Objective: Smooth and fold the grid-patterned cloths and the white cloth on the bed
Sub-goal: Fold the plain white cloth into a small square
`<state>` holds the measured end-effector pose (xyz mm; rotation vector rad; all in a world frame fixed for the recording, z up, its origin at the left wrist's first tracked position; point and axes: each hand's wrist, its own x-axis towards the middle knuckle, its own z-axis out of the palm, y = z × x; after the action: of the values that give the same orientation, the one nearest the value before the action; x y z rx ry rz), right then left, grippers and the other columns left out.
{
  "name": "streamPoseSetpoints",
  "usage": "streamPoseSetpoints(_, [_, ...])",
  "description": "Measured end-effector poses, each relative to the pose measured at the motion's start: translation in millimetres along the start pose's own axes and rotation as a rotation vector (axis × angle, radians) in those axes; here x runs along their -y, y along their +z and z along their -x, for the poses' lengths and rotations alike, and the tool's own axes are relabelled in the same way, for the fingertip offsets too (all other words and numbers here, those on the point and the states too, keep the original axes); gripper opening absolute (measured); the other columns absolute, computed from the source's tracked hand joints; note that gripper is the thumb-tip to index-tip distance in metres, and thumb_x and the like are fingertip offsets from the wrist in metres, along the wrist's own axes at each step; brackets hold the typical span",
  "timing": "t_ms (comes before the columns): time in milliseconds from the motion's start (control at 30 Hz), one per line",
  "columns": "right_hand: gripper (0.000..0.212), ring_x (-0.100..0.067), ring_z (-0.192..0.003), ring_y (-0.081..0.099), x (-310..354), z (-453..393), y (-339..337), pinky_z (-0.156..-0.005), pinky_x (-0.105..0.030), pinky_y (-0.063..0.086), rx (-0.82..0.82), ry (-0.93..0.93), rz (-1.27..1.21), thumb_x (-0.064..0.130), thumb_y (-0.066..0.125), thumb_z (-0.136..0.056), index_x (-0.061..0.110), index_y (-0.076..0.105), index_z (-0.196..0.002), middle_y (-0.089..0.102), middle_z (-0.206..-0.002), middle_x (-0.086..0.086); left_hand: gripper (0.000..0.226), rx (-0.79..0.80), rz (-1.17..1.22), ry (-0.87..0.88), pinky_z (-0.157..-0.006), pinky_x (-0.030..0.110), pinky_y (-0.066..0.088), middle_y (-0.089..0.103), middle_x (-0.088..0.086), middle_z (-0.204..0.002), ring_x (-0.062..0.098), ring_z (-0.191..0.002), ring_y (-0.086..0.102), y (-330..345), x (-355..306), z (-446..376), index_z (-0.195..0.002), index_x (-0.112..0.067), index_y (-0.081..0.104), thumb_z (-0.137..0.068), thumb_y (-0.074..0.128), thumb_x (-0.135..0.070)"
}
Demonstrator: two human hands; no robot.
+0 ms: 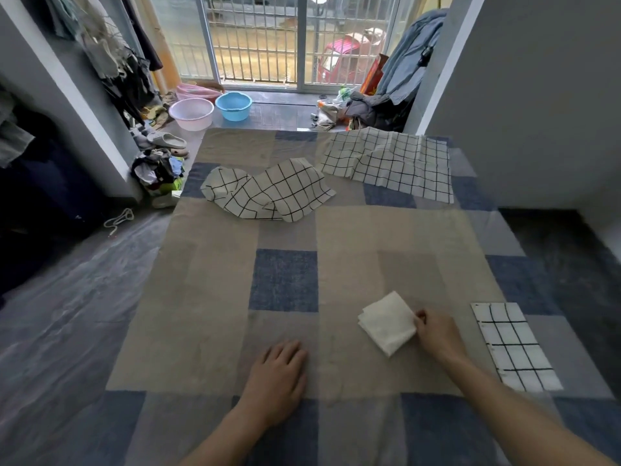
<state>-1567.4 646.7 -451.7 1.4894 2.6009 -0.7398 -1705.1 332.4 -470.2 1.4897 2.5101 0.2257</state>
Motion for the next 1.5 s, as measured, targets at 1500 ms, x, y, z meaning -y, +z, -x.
streamPoseSetpoints(1500, [0.026,-0.030,-0.106,0.057,-24,19,-47,-0.083,-0.036,0.048,0.164,-0.478,0.470,0.021,0.048,-0.090,0.014,0.055,-0.114,0.057,-0.120,-0.009,0.032,-0.076,0.134,-0.603,-0.075,0.039,0.050,0.063,0.004,-0.104,0.030,-0.100,0.059,-20,-95,69,-0.100,-0.018,0.063,-0.072,0.061,-0.033])
